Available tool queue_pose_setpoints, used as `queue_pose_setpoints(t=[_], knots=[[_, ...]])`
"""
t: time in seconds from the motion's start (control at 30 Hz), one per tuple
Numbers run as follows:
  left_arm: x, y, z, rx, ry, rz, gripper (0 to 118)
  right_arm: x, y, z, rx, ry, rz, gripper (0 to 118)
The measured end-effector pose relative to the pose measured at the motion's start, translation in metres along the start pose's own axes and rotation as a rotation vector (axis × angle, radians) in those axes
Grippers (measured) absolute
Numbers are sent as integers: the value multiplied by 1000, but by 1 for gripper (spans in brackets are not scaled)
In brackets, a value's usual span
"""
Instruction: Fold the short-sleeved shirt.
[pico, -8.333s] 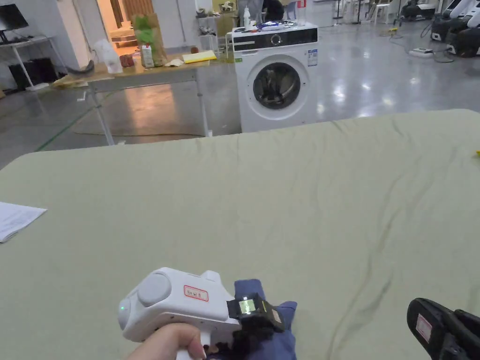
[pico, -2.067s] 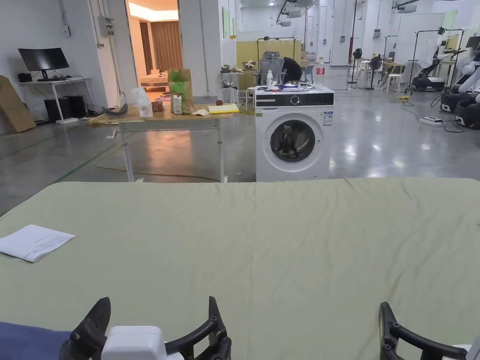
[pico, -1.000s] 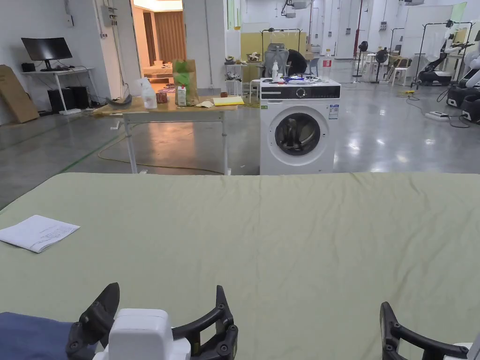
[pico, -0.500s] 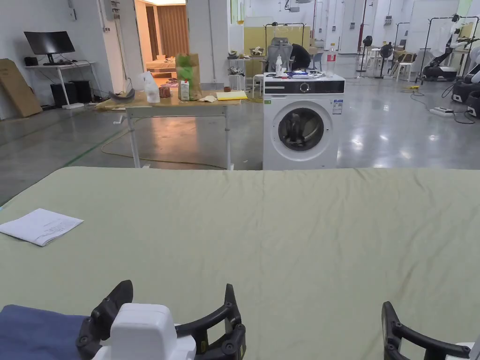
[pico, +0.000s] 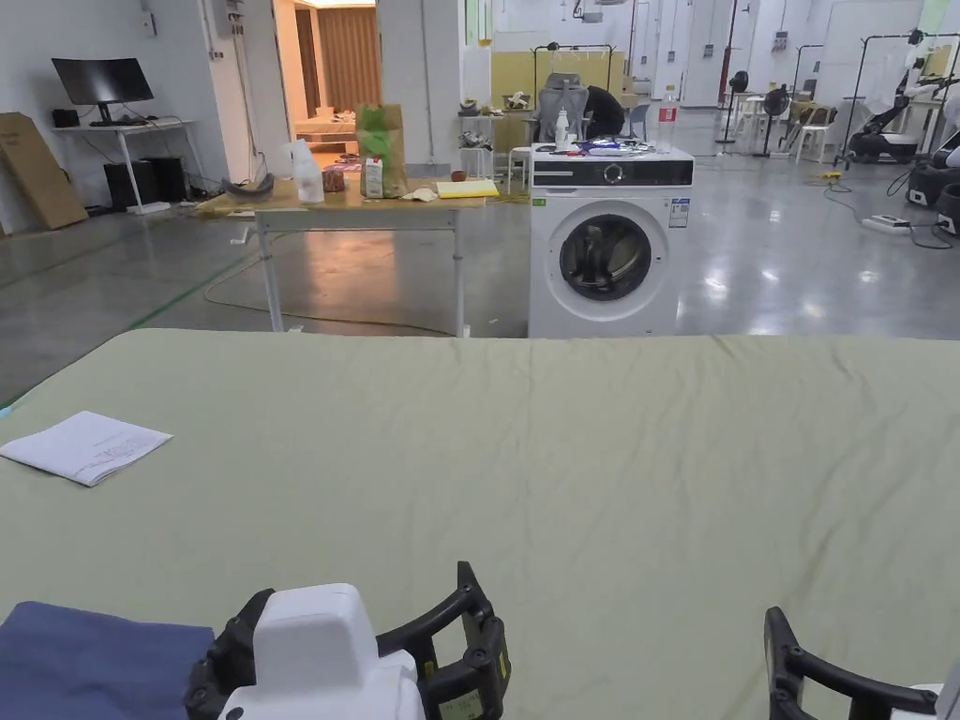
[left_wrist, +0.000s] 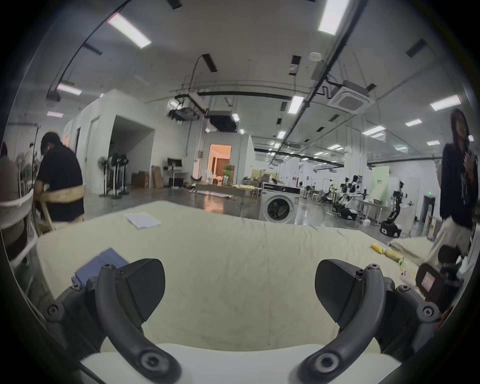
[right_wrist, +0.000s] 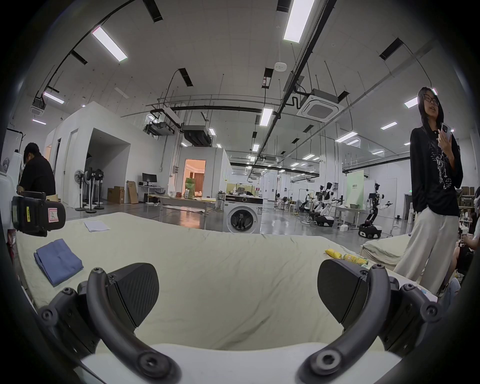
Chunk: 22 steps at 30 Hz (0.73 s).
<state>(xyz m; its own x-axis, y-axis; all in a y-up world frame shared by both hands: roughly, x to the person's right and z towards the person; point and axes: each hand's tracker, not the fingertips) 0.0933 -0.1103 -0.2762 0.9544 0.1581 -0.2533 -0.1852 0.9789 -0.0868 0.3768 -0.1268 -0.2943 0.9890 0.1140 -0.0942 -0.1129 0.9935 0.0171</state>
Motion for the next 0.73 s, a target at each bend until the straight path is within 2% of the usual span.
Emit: queue_pose_setpoints(t=[0.07, 0.17, 0.23, 0.33, 0.5, 0.63, 0.73], knots=[[1, 1, -2, -29, 23, 45, 107, 0, -1, -1, -7, 1, 5, 118], [11, 1, -3, -18, 94, -26, 107, -1, -2, -2, -16, 0, 10, 118], [11, 2, -2, -7, 64, -85, 107, -1, -2, -2, -20, 3, 9, 118], [13, 4, -3, -41, 36, -84, 107, -1, -2, -3, -23, 0, 8, 118], [5, 6, -10, -56, 69, 33, 107, 0, -2, -4, -23, 2, -5, 118], [0, 18, -13, -168, -4, 151, 107, 1, -2, -4, -17, 4, -4, 118], [6, 27, -9, -115, 0, 167, 107, 1, -3, -3, 0, 5, -9, 118]])
